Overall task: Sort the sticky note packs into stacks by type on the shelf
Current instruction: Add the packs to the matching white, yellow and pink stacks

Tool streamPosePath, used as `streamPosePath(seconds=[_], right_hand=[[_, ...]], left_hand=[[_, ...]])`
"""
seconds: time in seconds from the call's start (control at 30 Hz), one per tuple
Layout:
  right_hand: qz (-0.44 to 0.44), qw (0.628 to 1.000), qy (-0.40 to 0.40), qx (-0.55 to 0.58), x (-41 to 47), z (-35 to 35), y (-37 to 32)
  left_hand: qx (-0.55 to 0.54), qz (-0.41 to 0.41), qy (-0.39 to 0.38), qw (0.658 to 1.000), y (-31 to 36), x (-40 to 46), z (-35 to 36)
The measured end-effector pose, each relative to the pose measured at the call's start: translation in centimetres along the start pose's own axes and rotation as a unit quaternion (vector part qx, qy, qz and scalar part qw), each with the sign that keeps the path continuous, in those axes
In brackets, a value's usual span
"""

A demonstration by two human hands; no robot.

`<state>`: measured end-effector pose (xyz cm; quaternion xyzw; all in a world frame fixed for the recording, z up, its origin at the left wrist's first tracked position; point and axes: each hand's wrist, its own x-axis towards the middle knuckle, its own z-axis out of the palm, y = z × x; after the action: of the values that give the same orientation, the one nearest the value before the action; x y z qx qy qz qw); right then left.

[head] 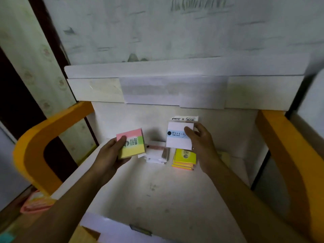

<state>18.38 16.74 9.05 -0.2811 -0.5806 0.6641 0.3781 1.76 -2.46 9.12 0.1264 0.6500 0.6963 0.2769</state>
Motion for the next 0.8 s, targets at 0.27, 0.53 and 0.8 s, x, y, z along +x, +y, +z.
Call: streamPosePath(seconds=[0.27, 0.53, 0.8], right_hand=[[0.066, 0.997, 0.005, -0.04, 2.6, 3.6, 4.9], [0.096, 0.986, 0.028, -0.132, 5.5, 9.5, 8.3], [-0.006, 0.906, 0.067, -0.418, 5.7, 9.4, 9.1]], left_hand=[[0.061, -0.021, -0.07, 0.995, -1.9, 5.4, -1.9], [0.1, -0.044, -0.156, 0.982, -1.8, 10.3, -5.5], [0.119, -0.053, -0.19, 0.973, -1.4, 11.5, -7.0]])
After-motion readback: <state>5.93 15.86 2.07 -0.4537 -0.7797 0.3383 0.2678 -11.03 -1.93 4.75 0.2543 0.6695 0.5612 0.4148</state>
